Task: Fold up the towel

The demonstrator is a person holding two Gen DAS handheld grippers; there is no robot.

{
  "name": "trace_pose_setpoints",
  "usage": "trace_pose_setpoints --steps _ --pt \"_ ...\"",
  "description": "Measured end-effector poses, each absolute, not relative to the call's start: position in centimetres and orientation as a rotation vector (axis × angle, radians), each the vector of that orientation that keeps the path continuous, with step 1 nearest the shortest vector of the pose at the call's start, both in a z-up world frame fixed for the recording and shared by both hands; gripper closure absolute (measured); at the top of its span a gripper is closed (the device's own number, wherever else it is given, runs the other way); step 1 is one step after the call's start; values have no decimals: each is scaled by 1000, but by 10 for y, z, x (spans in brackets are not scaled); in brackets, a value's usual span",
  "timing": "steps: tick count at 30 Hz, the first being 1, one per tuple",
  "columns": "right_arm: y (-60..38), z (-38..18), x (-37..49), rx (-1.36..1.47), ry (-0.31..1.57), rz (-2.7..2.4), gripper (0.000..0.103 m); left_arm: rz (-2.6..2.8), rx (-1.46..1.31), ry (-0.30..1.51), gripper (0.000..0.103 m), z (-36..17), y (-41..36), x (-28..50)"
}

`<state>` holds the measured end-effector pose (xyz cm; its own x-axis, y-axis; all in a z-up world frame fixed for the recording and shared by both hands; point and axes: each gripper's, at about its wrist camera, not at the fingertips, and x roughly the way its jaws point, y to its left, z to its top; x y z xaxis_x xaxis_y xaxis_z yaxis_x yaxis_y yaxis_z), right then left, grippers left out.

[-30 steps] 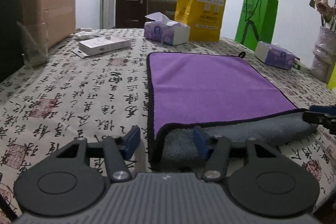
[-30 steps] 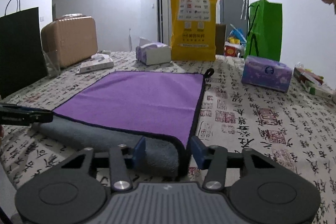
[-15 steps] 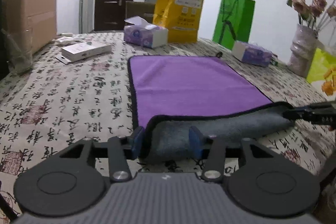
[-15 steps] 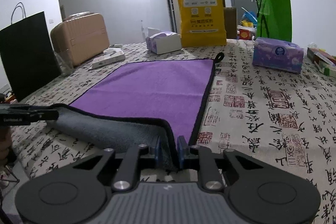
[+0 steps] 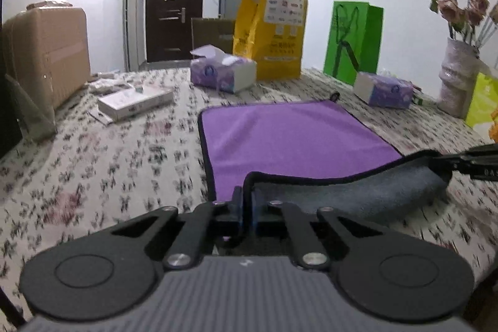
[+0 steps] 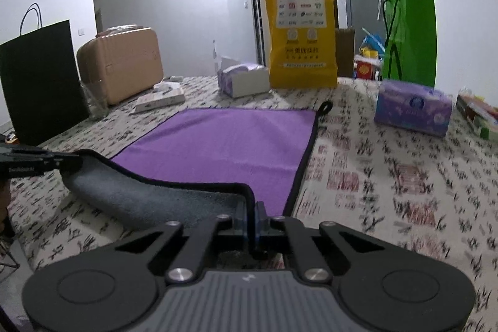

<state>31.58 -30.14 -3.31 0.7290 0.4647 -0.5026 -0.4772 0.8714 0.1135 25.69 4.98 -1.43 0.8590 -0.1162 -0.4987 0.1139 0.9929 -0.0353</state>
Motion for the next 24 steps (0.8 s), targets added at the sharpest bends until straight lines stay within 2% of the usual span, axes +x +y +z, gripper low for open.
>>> trace_pose_setpoints --steps 16,24 --pt "-281 -16 400 -117 504 489 99 -114 67 448 98 13 57 342" --pt "-273 -6 465 -123 539 493 99 -128 51 473 98 15 69 404"
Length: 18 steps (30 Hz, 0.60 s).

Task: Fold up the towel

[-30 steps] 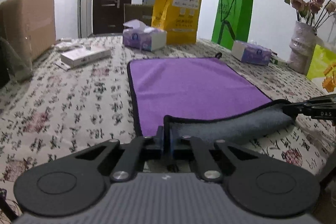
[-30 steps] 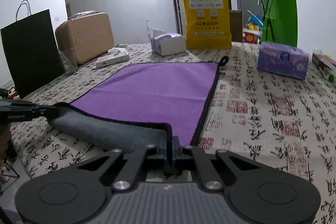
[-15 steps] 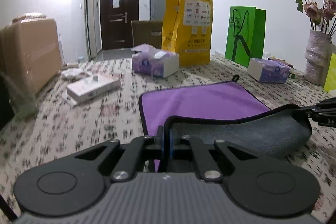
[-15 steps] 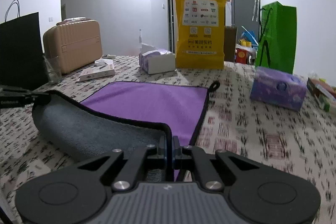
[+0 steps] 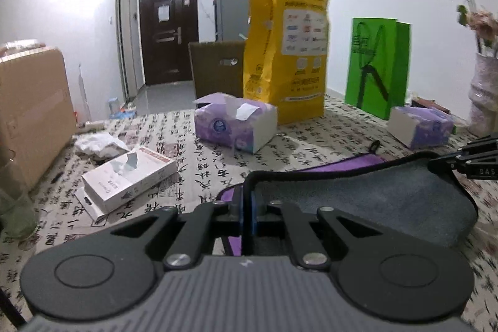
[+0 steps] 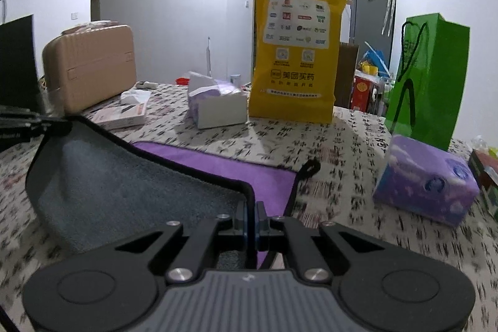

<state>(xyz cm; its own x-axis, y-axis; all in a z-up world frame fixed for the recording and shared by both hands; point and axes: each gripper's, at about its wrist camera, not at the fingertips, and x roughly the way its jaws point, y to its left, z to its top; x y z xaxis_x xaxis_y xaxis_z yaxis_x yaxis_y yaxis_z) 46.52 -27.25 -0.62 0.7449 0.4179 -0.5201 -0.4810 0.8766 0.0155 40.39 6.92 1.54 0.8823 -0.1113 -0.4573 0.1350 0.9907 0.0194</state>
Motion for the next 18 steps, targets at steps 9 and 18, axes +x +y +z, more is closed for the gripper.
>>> trace_pose_setpoints --steps 9,18 --pt "-257 -19 548 -108 624 494 99 -113 -5 563 98 -1 88 476" --pt "-249 -45 588 -86 682 447 94 -64 -21 641 97 -34 91 508"
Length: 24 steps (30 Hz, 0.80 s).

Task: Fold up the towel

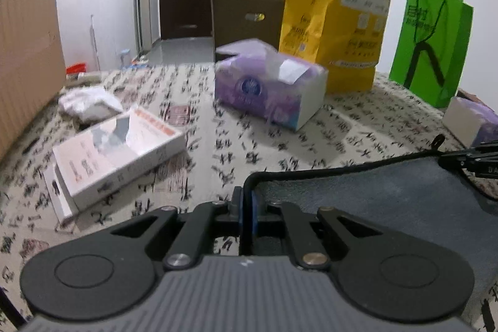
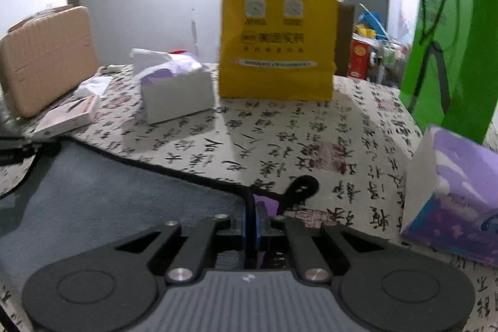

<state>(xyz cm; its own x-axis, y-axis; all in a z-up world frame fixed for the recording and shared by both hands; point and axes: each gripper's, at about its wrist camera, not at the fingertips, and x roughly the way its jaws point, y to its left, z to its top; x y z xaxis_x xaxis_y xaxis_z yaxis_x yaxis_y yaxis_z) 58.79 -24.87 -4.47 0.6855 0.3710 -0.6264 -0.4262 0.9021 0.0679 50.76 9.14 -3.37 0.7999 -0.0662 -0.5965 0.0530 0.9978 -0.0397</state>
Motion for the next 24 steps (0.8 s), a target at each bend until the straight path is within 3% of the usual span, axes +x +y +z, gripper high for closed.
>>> trace_pose_setpoints --steps 3,6,14,16,21,24 --pt "-255 -46 591 -45 697 461 88 -53 -2 650 95 -36 92 506" --pt "-259 -37 585 -61 677 445 71 -41 -2 640 91 -29 94 502" --pt "-274 0 555 -83 625 434 62 -40 24 578 52 10 87 466" --pt "-278 7 544 -93 620 428 50 -36 32 571 27 22 84 452" --pt "-289 24 507 -138 603 420 18 -2 37 548 6 43 81 415" --pt "-292 33 484 -155 580 399 15 21 56 538 1 48 77 393"
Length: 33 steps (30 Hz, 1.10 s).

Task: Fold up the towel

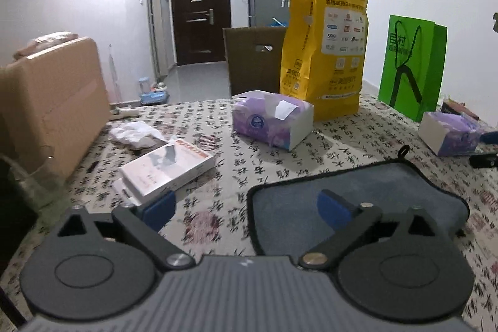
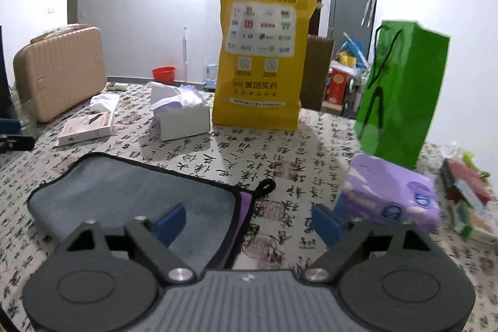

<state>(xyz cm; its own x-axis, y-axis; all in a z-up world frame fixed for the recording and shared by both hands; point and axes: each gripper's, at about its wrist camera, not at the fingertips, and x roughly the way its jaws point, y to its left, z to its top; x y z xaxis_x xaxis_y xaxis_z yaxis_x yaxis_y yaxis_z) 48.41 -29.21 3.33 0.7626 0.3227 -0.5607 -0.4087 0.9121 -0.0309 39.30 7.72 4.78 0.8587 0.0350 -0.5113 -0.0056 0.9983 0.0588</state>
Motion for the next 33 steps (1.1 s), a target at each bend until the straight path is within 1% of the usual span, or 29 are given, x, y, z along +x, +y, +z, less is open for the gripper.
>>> trace_pose_setpoints --steps 5,7,9,17,22,24,33 --pt "-293 43 448 -143 557 411 13 34 55 512 0 55 67 360" --pt "-291 47 435 -145 544 408 8 29 50 498 0 59 64 348" --pt "-289 50 422 -147 528 406 6 19 48 486 0 64 61 336" --pt "-282 62 370 -169 489 422 4 1 52 450 0 73 54 284" --pt "-284 68 333 -146 444 434 2 -24 -12 390 0 76 59 250" --pt "-285 66 320 -130 428 438 0 -28 -28 386 0 73 61 241" --pt "-282 52 271 -64 407 451 0 -32 -61 381 0 59 62 196"
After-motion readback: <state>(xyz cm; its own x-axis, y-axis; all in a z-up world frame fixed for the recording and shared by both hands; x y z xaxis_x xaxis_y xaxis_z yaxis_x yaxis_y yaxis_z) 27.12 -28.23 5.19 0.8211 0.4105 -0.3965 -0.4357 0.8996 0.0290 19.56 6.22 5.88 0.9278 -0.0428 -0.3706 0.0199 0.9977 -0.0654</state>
